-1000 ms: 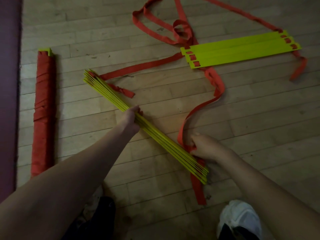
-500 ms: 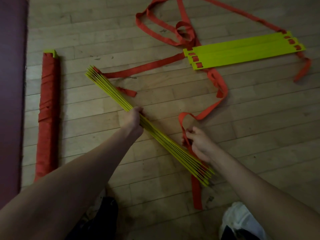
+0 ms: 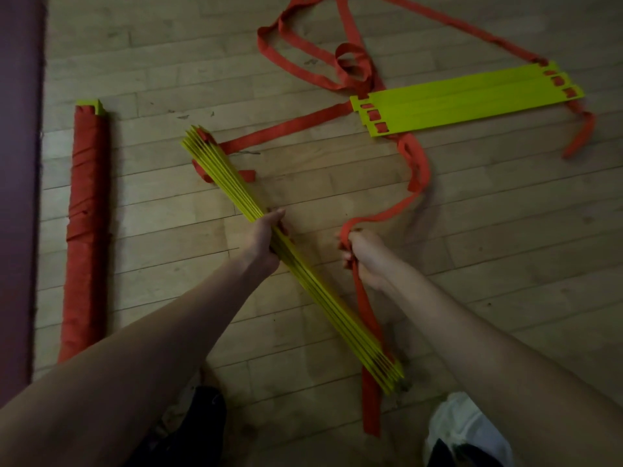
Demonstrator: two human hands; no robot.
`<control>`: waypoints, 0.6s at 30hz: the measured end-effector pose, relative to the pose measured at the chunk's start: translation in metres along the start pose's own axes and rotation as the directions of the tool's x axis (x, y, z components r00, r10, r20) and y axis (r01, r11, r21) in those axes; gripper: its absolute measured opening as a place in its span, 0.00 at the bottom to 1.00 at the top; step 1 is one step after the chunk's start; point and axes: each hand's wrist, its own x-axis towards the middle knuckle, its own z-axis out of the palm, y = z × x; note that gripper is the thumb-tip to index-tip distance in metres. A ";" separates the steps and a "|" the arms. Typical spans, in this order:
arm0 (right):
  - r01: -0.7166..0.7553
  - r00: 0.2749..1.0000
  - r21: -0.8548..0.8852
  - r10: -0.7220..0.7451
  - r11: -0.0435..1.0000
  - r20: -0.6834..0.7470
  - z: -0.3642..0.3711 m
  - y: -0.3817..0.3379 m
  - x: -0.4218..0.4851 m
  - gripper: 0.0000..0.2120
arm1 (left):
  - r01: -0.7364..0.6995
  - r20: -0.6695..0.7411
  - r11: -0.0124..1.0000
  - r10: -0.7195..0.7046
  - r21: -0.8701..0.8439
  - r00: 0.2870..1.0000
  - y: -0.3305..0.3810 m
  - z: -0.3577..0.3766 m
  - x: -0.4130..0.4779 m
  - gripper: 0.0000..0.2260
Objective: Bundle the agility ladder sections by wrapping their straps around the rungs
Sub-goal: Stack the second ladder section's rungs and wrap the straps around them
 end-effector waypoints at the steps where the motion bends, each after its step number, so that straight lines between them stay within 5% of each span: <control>1: -0.007 1.000 0.001 0.007 1.000 -0.023 0.001 -0.009 0.003 0.12 | 0.002 0.021 1.000 -0.002 0.014 1.000 -0.003 0.001 -0.004 0.07; 6: -0.050 0.999 -0.029 0.050 0.998 -0.020 -0.003 -0.045 0.013 0.18 | 0.067 0.124 0.998 -0.068 0.014 0.990 -0.010 -0.002 -0.015 0.15; 13: -0.063 0.996 0.105 0.056 0.992 0.067 -0.004 -0.053 0.017 0.15 | 0.090 0.199 0.989 -0.112 0.118 0.974 -0.014 0.001 -0.023 0.03; 18: -0.010 0.988 0.182 -0.018 0.983 0.154 0.001 -0.054 0.010 0.13 | 0.032 0.264 0.992 -0.063 0.120 0.962 -0.015 0.001 -0.024 0.14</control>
